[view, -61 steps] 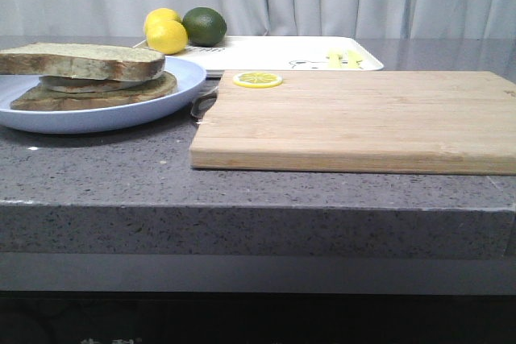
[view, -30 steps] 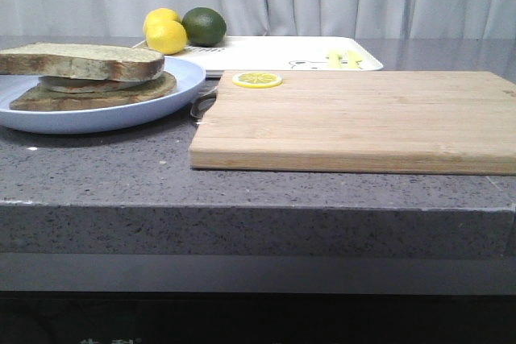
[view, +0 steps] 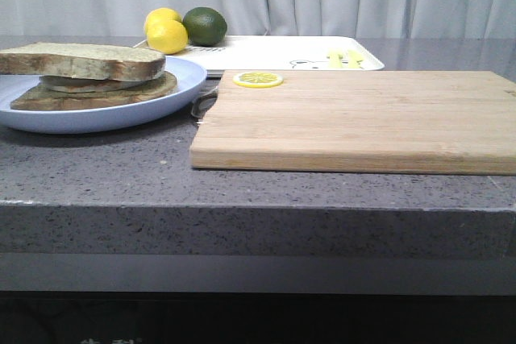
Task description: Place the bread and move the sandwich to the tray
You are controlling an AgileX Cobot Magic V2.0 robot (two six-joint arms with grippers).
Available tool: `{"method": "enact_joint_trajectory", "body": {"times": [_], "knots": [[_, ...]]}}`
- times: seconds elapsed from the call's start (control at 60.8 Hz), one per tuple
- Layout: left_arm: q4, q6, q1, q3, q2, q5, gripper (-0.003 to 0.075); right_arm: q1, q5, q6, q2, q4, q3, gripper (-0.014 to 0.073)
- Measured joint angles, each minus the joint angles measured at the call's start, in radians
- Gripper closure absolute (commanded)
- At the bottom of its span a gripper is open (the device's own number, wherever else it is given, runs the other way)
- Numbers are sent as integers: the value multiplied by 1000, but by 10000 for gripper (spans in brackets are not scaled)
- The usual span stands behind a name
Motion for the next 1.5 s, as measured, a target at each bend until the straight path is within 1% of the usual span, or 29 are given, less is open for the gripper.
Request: {"method": "enact_joint_trajectory", "body": {"times": [0.115, 0.312, 0.46, 0.674, 0.773, 1.052, 1.282, 1.43, 1.496], "knots": [[-30, 0, 0, -65, 130, 45, 120, 0, 0, 0, 0, 0, 0, 703], [-51, 0, 0, -139, 293, 76, 120, 0, 0, 0, 0, 0, 0, 703], [-53, 0, 0, -170, 365, 77, 120, 0, 0, 0, 0, 0, 0, 703], [-55, 0, 0, -174, 408, 43, 121, 0, 0, 0, 0, 0, 0, 703], [-59, 0, 0, -174, 423, 23, 141, 0, 0, 0, 0, 0, 0, 703], [-73, 0, 0, -178, 468, -5, 274, 0, 0, 0, 0, 0, 0, 703], [-118, 0, 0, -182, 491, -43, 372, 0, 0, 0, 0, 0, 0, 703], [-147, 0, 0, -182, 502, -64, 455, 0, 2, 1, 0, 0, 0, 703], [-159, 0, 0, -182, 509, -75, 512, 0, 2, 1, 0, 0, 0, 703]]}}
